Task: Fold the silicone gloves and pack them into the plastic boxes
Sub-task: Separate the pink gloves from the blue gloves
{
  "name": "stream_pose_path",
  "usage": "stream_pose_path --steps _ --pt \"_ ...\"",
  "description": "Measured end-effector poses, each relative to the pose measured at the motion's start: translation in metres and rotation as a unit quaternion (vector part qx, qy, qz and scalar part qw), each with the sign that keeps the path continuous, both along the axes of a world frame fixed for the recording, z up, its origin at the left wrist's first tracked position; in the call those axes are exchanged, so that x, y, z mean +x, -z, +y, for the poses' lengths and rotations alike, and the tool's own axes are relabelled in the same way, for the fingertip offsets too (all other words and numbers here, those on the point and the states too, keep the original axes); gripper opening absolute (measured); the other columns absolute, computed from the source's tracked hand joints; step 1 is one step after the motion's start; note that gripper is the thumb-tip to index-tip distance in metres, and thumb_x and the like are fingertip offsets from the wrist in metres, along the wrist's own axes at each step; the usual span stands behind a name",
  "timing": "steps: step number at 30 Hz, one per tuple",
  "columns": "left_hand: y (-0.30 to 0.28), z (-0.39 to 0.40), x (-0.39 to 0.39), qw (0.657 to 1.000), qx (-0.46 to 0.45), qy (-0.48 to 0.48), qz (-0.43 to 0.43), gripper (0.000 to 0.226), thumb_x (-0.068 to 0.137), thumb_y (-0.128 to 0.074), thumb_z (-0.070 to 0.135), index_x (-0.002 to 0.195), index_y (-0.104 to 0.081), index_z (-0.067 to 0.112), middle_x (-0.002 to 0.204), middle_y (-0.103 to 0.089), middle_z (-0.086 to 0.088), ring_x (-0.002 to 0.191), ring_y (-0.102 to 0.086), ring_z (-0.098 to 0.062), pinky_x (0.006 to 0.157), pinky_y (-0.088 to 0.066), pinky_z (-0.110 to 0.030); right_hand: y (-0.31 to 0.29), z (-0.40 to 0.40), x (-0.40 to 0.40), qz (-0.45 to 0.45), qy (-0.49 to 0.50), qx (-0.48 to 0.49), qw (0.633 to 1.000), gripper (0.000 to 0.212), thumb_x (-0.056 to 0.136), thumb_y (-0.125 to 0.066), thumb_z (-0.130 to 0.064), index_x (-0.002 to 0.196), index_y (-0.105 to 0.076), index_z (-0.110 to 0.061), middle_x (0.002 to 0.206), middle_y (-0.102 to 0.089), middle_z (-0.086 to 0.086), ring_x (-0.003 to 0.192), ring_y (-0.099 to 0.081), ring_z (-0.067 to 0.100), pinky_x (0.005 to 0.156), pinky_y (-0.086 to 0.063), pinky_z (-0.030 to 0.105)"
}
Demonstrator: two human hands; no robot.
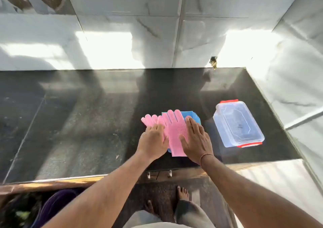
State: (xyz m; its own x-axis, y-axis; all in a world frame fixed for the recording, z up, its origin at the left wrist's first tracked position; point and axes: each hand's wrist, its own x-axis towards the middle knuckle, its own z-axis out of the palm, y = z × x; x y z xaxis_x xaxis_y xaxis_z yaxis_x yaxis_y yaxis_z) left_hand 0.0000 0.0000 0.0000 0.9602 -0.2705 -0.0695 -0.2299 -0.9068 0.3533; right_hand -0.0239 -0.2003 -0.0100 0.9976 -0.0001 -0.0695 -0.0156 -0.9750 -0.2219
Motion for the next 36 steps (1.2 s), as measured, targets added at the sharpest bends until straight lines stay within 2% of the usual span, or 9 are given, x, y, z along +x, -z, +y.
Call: stream_pose_path --steps 4,10,15,20,24,29,31,33,36 --pt "0.007 -0.011 -0.006 0.996 -0.014 -0.075 0.04 0.047 0.104 -0.06 0.042 0.135 -0.062 0.007 0.114 -0.068 -0.008 0.102 -0.066 -0.028 0.072 -0.055 -0.04 -0.001 -0.011 -0.001 0.0 0.079 0.057 0.995 0.069 0.1 -0.062 -0.046 0.159 -0.036 -0.02 0.155 -0.048 0.005 0.125 -0.054 0.032 0.099 -0.057 0.05" --pt "0.009 -0.034 -0.006 0.989 0.046 -0.123 0.066 0.075 0.093 -0.072 0.067 0.144 -0.055 0.016 0.135 -0.066 -0.003 0.125 -0.06 -0.028 0.101 -0.055 -0.047 0.002 -0.014 0.008 0.043 0.137 0.145 0.979 0.068 0.093 -0.079 -0.038 0.149 -0.048 -0.015 0.141 -0.052 0.008 0.113 -0.063 0.026 0.101 -0.057 0.04" --pt "0.013 -0.043 -0.007 0.989 0.104 -0.095 0.038 0.057 0.103 -0.061 0.057 0.147 -0.059 0.022 0.139 -0.058 0.0 0.131 -0.05 -0.027 0.101 -0.048 -0.044 -0.001 -0.012 0.017 0.074 0.149 0.183 0.969 0.041 0.093 -0.077 -0.031 0.129 -0.066 -0.016 0.118 -0.072 0.001 0.095 -0.067 0.02 0.09 -0.061 0.037" --pt "0.022 -0.044 -0.015 0.997 0.009 -0.077 0.026 0.025 0.106 -0.06 0.044 0.123 -0.072 0.029 0.155 -0.039 0.008 0.145 -0.032 -0.022 0.113 -0.032 -0.047 -0.007 -0.011 0.027 0.132 0.126 0.251 0.951 0.019 0.095 -0.07 -0.029 0.106 -0.076 -0.014 0.096 -0.077 -0.002 0.091 -0.071 0.025 0.087 -0.061 0.039" --pt "0.02 -0.038 -0.021 0.989 -0.111 -0.1 -0.019 0.047 0.104 -0.063 0.04 0.149 -0.055 0.028 0.172 -0.031 0.006 0.15 -0.038 -0.02 0.115 -0.038 -0.049 -0.027 -0.015 0.034 0.155 0.114 0.376 0.906 0.019 0.1 -0.072 -0.021 0.118 -0.077 -0.017 0.106 -0.076 -0.007 0.102 -0.07 0.018 0.097 -0.057 0.033" --pt "-0.004 -0.029 -0.02 0.939 -0.286 -0.191 0.003 0.059 0.106 -0.058 0.054 0.155 -0.052 0.021 0.15 -0.062 0.006 0.112 -0.072 -0.014 0.095 -0.059 -0.038 -0.075 -0.014 0.045 0.197 0.104 0.557 0.8 0.016 0.103 -0.07 -0.009 0.117 -0.076 -0.012 0.113 -0.08 0.012 0.1 -0.074 0.022 0.104 -0.06 0.048" --pt "-0.014 -0.024 -0.014 0.933 -0.283 -0.221 0.032 0.066 0.101 -0.04 0.079 0.128 -0.07 0.027 0.105 -0.075 0.018 0.082 -0.07 0.002 0.072 -0.055 -0.029 -0.092 -0.01 0.05 0.205 0.087 0.604 0.765 0.018 0.103 -0.069 -0.007 0.12 -0.075 -0.008 0.117 -0.079 0.018 0.094 -0.074 0.023 0.098 -0.062 0.049" --pt "-0.023 -0.017 -0.005 0.915 -0.302 -0.25 0.091 0.078 0.093 -0.032 0.092 0.08 -0.065 0.023 0.064 -0.06 0.016 0.054 -0.055 -0.001 0.06 -0.041 -0.027 -0.107 -0.005 0.056 0.213 0.071 0.638 0.737 0.019 0.104 -0.069 -0.009 0.122 -0.074 -0.008 0.116 -0.079 0.016 0.091 -0.076 0.02 0.087 -0.066 0.041" --pt "-0.036 -0.006 0.005 0.782 -0.487 -0.308 0.239 0.072 0.096 -0.055 0.077 0.092 -0.075 0.008 0.083 -0.079 0.004 0.071 -0.075 -0.012 0.072 -0.056 -0.029 -0.119 0.007 0.064 0.235 0.048 0.667 0.705 0.022 0.104 -0.069 -0.011 0.126 -0.071 -0.011 0.113 -0.079 0.015 0.092 -0.075 0.023 0.083 -0.062 0.042"
